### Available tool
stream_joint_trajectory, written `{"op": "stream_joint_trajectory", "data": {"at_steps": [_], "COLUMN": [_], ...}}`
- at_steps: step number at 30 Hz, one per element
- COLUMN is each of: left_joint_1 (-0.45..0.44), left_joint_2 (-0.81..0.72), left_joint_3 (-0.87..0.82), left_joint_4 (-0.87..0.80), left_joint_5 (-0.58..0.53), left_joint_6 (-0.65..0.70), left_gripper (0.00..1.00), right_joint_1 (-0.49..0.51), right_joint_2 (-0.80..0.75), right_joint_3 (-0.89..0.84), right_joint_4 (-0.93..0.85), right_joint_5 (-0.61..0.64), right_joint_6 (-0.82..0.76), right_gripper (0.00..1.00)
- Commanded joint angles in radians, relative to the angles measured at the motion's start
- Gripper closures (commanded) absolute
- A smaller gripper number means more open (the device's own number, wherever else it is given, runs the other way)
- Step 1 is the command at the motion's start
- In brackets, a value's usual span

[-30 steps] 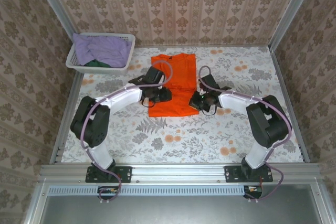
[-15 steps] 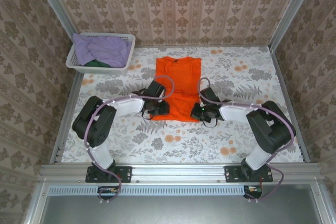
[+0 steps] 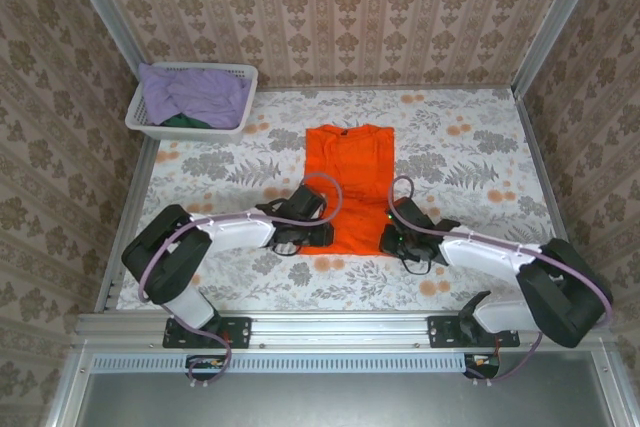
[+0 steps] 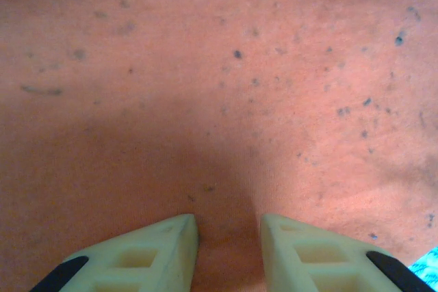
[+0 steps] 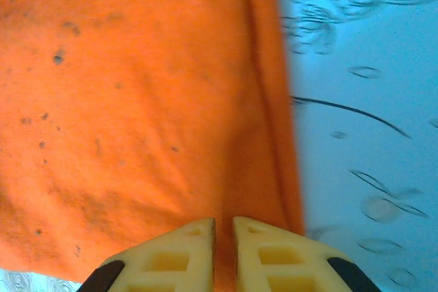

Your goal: Fold and stack the t-shirts

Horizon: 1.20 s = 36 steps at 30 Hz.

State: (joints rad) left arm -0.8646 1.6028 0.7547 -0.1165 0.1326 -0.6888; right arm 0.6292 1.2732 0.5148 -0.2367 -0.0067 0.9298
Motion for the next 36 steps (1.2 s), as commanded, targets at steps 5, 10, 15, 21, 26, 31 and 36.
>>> {"op": "stream_joint_trajectory", "data": {"at_steps": [5, 10, 15, 21, 26, 31, 36], "left_joint_1": [-0.003, 0.048, 0.176, 0.308, 0.337, 0.336, 0.337], "left_joint_2": [-0.069, -0.172, -0.209, -0.153, -0.124, -0.118, -0.085], "left_joint_3": [-0.090, -0.003, 0.099, 0.140, 0.132, 0.115, 0.123], "left_joint_4": [-0.312, -0.336, -0.303, -0.250, -0.223, -0.190, -0.178], "left_joint_5": [-0.086, -0.041, 0.078, 0.196, 0.226, 0.203, 0.193], "left_joint_6": [-0.003, 0.033, 0.047, 0.025, -0.005, -0.027, -0.027], "left_gripper": [0.66, 0.61, 0.59, 0.55, 0.51, 0.42, 0.38], "right_joint_1": [0.004, 0.004, 0.008, 0.067, 0.077, 0.069, 0.031], "right_joint_2": [-0.183, -0.242, -0.094, 0.135, 0.271, 0.362, 0.424], "right_joint_3": [-0.049, -0.004, 0.140, 0.294, 0.364, 0.440, 0.501], "right_joint_4": [-0.166, -0.173, -0.158, -0.155, -0.157, -0.191, -0.217], "right_joint_5": [0.054, 0.091, 0.009, -0.031, -0.022, 0.018, 0.018], "right_joint_6": [0.076, 0.032, -0.043, -0.088, -0.090, -0.118, -0.125], "right_gripper": [0.74, 0.65, 0.67, 0.74, 0.75, 0.76, 0.76]}}
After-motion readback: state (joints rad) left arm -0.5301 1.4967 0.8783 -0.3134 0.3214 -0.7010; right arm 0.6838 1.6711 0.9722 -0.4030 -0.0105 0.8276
